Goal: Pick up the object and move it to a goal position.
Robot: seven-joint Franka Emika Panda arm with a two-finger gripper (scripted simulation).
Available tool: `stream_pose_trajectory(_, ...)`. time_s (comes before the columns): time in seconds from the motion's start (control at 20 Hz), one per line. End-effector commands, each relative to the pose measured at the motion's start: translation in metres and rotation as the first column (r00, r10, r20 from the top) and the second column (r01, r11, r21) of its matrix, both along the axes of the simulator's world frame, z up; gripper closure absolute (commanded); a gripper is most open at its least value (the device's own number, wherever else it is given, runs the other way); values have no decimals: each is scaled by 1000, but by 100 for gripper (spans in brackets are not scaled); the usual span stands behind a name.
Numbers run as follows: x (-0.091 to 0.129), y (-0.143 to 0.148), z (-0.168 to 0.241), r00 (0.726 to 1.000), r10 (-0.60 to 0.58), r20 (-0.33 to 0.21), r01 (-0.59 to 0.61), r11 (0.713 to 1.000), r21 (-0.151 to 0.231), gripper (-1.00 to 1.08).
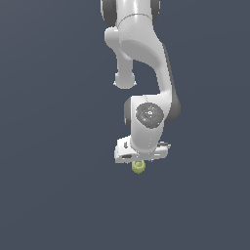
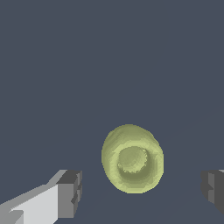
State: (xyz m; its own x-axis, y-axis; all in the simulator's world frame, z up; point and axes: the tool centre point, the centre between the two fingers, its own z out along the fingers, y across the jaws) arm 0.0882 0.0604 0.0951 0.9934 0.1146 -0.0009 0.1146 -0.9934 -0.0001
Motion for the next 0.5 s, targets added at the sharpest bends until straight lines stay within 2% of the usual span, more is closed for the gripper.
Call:
stream_pose_trajectory(0.0, 0, 0, -1, 1000, 0, 0, 0, 1000, 0, -92)
stream_pose_trajectory(0.45, -1, 0, -43, 1000, 0, 1, 0, 1000, 0, -92)
